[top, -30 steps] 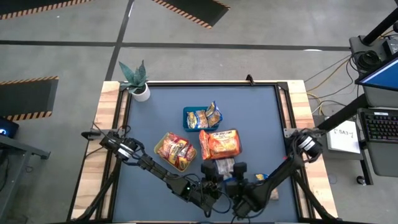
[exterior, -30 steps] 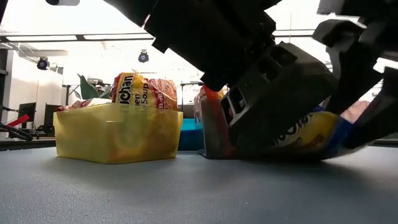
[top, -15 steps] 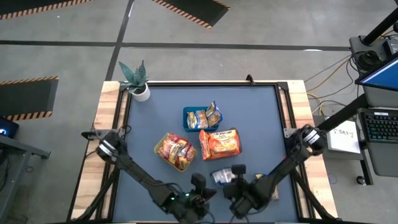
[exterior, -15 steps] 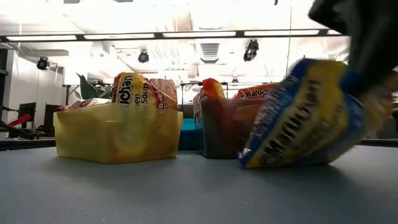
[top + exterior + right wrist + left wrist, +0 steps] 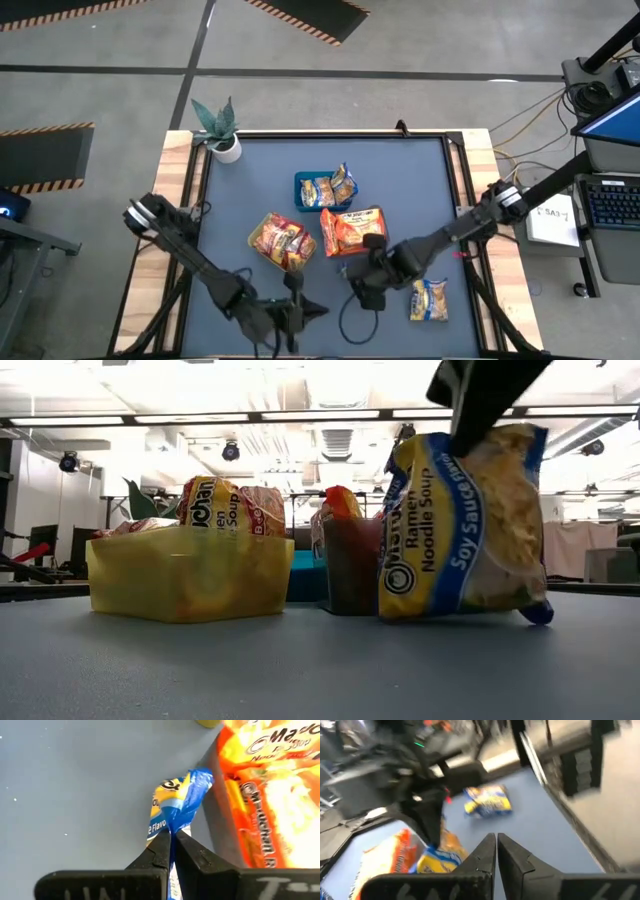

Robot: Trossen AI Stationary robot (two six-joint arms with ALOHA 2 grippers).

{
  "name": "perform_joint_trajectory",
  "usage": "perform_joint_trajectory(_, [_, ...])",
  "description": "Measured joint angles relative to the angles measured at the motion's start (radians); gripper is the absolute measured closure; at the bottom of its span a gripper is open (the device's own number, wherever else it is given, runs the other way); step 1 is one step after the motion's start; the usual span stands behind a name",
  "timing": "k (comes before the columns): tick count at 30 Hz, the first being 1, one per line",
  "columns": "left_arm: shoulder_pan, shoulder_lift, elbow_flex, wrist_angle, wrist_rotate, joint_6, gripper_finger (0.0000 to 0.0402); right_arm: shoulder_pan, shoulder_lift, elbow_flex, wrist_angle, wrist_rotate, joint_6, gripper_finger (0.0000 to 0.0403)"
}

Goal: Sort Maruchan noodles
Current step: Stack the blue noodle pack on top of the blue noodle pack in the blue bin

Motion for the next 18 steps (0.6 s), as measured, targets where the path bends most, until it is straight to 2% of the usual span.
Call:
perform_joint_trajectory(4, [0.042,-0.052,-0.17,0.279,-0.004,-0.017,0.0382,-0.036,-0.005,0.0,0.002,-0.062,-0.093,0.0394])
perform_joint_trajectory(8, [0.108,-0.064,-0.268,0.463,0.064,-0.083,0.0331,-0.037,0.004,-0.001,0.005,-0.08,-0.124,0.0394])
perform_joint_trajectory(13, [0.181,-0.02,-0.309,0.581,0.17,-0.105,0.024,-0.037,0.005,-0.001,0.009,-0.079,-0.123,0.0394])
perform_joint_trajectory(18, [0.23,0.065,-0.298,0.706,0.184,-0.052,0.0164,-0.037,0.004,-0.001,0.018,-0.08,-0.134,0.0394])
